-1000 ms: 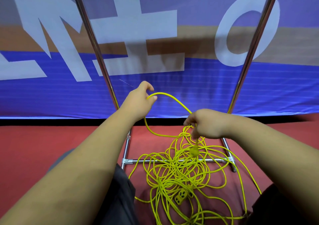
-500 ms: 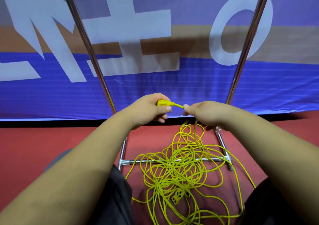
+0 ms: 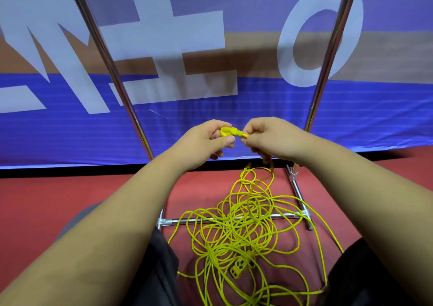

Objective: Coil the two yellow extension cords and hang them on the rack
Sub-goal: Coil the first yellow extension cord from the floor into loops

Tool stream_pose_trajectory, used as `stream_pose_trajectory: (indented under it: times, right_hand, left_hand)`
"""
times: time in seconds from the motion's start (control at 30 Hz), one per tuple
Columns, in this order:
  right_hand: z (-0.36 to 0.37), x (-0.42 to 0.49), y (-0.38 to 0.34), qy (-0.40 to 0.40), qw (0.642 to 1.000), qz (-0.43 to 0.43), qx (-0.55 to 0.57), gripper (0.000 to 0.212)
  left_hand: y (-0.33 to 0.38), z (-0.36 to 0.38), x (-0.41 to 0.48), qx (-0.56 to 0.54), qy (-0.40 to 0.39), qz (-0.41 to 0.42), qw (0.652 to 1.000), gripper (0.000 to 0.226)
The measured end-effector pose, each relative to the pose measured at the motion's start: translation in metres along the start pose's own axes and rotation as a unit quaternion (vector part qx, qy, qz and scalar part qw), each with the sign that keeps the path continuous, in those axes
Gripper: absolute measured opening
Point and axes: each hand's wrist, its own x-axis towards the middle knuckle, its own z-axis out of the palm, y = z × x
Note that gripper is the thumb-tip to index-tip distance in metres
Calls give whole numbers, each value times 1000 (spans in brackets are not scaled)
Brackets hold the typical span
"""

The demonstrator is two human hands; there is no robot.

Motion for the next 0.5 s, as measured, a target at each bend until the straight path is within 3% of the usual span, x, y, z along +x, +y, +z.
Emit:
stream_pose_trajectory:
  times: [0.1, 0.2, 0.27, 0.37, 0.5]
  right_hand:
    - [1, 3, -3, 13, 984, 42, 171, 9]
    - [-4, 4, -15, -8, 895, 53, 443, 16]
    - [-11, 0, -23, -14, 840, 33, 542, 21]
    - [-18, -5, -29, -6, 793, 4, 609, 21]
    - [-23, -8, -32, 19, 742, -25, 670, 34]
  left_hand:
    - [-15, 7, 8, 8, -33, -60, 998, 47]
    - [-42, 18, 16, 120, -114, -148, 975, 88]
    - [-55, 32, 16, 209, -198, -174, 942, 105]
    - [-71, 61, 13, 278, -258, -166, 910, 98]
    - [-84, 91, 7, 270, -310, -171, 895, 60]
